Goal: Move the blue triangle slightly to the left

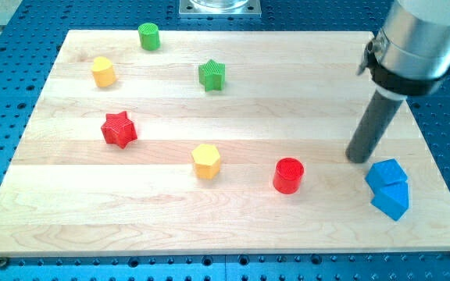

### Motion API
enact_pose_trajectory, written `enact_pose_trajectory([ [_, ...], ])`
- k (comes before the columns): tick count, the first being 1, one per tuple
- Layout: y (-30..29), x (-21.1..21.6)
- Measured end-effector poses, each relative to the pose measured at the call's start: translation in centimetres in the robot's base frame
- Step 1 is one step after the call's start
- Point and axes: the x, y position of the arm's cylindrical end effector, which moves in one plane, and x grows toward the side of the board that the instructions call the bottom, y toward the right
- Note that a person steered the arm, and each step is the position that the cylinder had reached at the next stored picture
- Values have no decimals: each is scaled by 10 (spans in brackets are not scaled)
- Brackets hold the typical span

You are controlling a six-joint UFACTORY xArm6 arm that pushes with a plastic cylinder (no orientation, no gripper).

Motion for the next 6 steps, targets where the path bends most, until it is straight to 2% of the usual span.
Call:
enact_pose_trajectory([
  [1, 80, 3],
  [2, 145, 60],
  [3, 125, 106],
  [4, 87, 121],
  [6, 37, 112],
])
